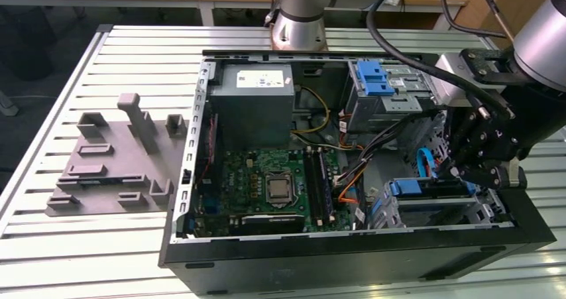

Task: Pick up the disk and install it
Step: 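Insert the second disk wire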

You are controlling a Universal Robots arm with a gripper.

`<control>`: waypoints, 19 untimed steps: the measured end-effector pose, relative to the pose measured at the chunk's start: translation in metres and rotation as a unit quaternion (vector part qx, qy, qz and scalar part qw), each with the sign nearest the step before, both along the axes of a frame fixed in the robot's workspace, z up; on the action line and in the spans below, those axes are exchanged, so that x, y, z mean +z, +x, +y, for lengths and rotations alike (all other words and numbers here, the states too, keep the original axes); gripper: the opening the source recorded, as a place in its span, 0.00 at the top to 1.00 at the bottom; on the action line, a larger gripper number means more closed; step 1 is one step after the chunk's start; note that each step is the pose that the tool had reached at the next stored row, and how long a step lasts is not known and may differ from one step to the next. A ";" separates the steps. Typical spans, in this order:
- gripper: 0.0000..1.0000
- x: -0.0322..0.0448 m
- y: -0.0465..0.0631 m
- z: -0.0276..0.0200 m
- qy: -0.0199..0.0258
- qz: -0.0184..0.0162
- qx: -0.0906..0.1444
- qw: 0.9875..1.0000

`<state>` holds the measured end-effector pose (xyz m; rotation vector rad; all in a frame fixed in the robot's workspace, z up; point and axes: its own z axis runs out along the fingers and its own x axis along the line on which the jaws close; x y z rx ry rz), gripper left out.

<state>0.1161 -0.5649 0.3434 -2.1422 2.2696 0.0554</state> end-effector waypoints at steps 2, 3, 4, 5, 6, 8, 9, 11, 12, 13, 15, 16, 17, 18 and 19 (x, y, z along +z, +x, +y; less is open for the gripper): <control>0.89 -0.0002 0.000 0.0000 0.000 0.000 0.000 1.000; 0.89 -0.0004 -0.001 0.0000 0.000 0.000 0.000 1.000; 0.89 -0.0005 -0.001 0.0000 0.000 0.000 0.000 1.000; 0.89 -0.0007 -0.001 0.0000 0.000 0.000 0.000 1.000; 0.89 -0.0010 -0.002 0.0001 0.000 0.000 0.000 1.000; 0.89 -0.0021 -0.002 0.0001 0.001 0.000 0.000 1.000; 0.89 -0.0029 -0.002 0.0000 0.001 0.000 0.000 1.000; 0.89 -0.0049 -0.002 0.0000 0.001 0.000 0.000 1.000; 0.89 -0.0059 -0.002 0.0000 0.001 0.000 0.000 1.000; 0.89 -0.0067 -0.002 0.0000 0.002 0.000 0.000 1.000; 0.89 -0.0080 -0.002 0.0000 0.002 0.000 0.000 1.000; 0.89 -0.0084 -0.002 0.0000 0.003 0.000 0.000 1.000; 0.89 -0.0088 -0.002 0.0000 0.003 0.000 0.000 1.000; 0.89 -0.0092 -0.002 0.0000 0.003 0.000 0.000 1.000; 0.89 -0.0096 -0.002 0.0000 0.004 0.000 0.000 1.000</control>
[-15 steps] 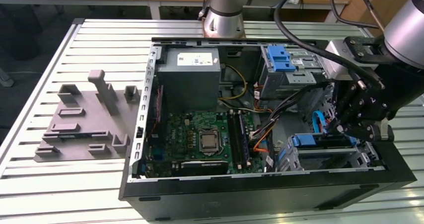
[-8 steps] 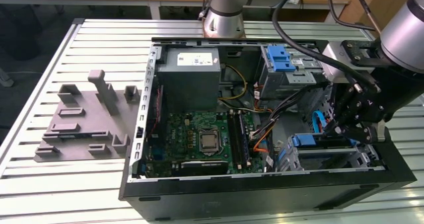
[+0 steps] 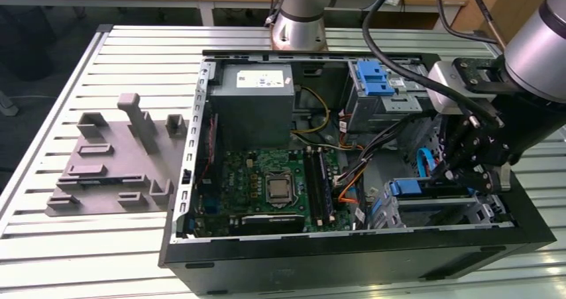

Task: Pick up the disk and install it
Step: 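Insert the second disk wire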

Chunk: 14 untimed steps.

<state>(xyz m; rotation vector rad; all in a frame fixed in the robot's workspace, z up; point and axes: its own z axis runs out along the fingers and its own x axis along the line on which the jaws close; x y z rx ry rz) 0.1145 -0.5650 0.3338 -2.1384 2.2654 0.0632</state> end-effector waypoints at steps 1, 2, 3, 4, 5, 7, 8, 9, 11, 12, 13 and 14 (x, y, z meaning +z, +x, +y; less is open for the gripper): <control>0.89 -0.0002 0.000 0.0000 0.001 0.000 0.000 1.000; 0.89 -0.0003 0.000 0.0000 0.002 0.000 0.000 1.000; 0.89 -0.0004 0.000 0.0001 0.003 0.000 0.000 1.000; 0.89 -0.0005 0.000 0.0001 0.003 0.000 0.000 1.000; 0.89 -0.0005 0.000 0.0001 0.003 0.000 0.000 1.000; 0.89 -0.0004 0.000 0.0001 0.003 0.000 0.000 1.000; 0.89 -0.0003 0.000 0.0000 0.003 0.000 0.000 1.000; 0.89 -0.0002 0.000 0.0000 0.003 0.000 0.000 1.000; 0.89 0.0001 0.000 0.0001 0.003 0.000 0.000 1.000; 0.89 0.0004 0.000 0.0001 0.003 0.000 0.000 1.000; 0.89 0.0009 0.000 0.0001 0.003 0.000 0.000 1.000; 0.89 0.0015 0.000 0.0000 0.003 0.000 0.000 1.000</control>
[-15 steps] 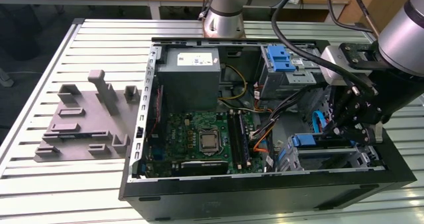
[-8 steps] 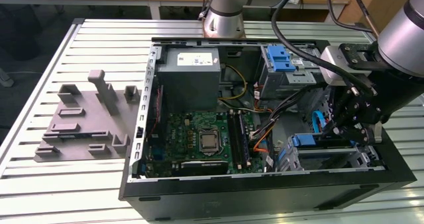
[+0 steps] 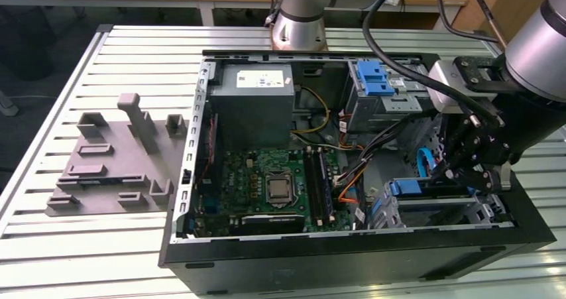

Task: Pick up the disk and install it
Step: 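Insert the second disk wire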

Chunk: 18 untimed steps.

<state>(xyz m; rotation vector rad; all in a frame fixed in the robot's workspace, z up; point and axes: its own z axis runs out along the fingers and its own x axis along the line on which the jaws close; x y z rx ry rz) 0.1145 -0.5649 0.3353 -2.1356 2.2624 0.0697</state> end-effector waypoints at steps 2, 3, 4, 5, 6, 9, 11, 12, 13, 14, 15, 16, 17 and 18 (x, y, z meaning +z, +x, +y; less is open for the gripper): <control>0.89 0.0008 0.000 0.0000 0.000 0.000 0.000 1.000; 0.89 0.0008 0.000 0.0000 0.000 0.000 0.000 1.000; 0.89 0.0009 0.000 0.0000 0.000 0.000 0.000 1.000; 0.89 0.0011 0.000 0.0000 0.000 0.000 0.000 1.000; 0.89 0.0014 0.000 0.0000 0.000 0.000 0.000 1.000; 0.89 0.0021 0.000 0.0000 0.000 0.000 0.000 1.000; 0.89 0.0027 0.000 0.0000 0.000 0.000 0.000 1.000; 0.89 0.0030 0.000 0.0000 0.000 0.000 0.000 1.000; 0.89 0.0033 0.000 0.0000 0.000 0.000 0.000 1.000; 0.89 0.0034 0.000 0.0000 0.000 0.000 0.000 1.000; 0.89 0.0035 0.000 0.0000 0.000 0.000 0.000 1.000; 0.89 0.0036 0.000 0.0000 0.000 0.000 0.000 1.000; 0.89 0.0037 0.000 0.0000 0.000 0.000 0.000 1.000; 0.89 0.0038 0.000 0.0000 0.000 0.000 0.000 1.000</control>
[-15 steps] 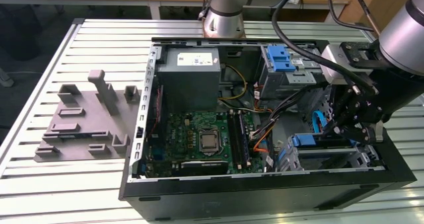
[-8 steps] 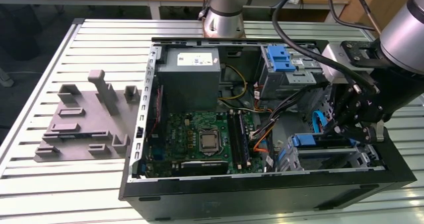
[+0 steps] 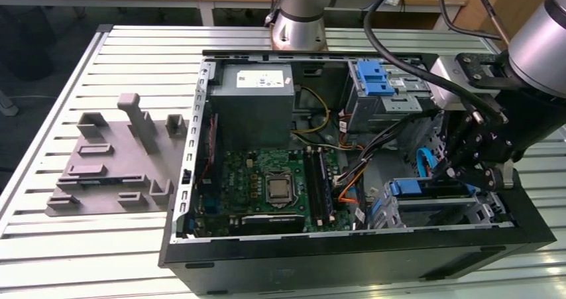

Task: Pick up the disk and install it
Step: 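Insert the second disk wire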

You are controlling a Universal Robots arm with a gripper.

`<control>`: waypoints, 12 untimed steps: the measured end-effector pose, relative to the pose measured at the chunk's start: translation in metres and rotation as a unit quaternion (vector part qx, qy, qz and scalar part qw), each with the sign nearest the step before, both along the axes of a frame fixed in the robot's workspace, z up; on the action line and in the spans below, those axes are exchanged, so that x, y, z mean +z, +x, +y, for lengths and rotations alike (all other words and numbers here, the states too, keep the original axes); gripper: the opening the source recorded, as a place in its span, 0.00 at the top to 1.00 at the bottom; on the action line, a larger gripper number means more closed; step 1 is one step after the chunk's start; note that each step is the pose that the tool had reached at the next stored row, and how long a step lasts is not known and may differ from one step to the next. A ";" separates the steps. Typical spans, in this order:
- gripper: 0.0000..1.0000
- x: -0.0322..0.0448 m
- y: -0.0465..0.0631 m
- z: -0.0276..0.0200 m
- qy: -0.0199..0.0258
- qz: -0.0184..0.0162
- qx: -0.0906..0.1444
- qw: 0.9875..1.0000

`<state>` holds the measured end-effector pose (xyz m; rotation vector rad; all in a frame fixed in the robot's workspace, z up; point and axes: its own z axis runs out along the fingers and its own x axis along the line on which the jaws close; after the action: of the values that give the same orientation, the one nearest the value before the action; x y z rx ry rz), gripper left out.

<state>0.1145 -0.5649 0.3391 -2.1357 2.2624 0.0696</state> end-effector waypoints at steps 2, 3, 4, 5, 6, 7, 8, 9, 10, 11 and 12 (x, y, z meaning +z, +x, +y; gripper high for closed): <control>0.89 0.0000 0.000 0.0000 0.000 0.000 0.000 1.000; 0.89 0.0000 0.000 0.0000 0.000 0.000 0.000 1.000; 0.89 0.0002 0.000 -0.0001 0.001 0.000 0.000 1.000; 0.89 0.0000 0.000 0.0000 0.002 0.000 0.000 1.000; 0.89 -0.0001 0.000 0.0000 0.004 0.000 0.000 1.000; 0.89 -0.0001 0.000 0.0000 0.004 0.000 0.000 1.000; 0.89 -0.0002 0.000 0.0000 0.005 0.000 0.000 1.000; 0.89 -0.0002 0.000 0.0001 0.005 0.000 0.000 1.000; 0.89 -0.0002 0.000 0.0000 0.005 0.000 0.000 1.000; 0.89 -0.0001 0.000 0.0000 0.005 0.000 0.000 1.000; 0.89 -0.0001 0.000 0.0000 0.005 0.000 0.000 1.000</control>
<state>0.1145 -0.5649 0.3390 -2.1309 2.2573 0.0805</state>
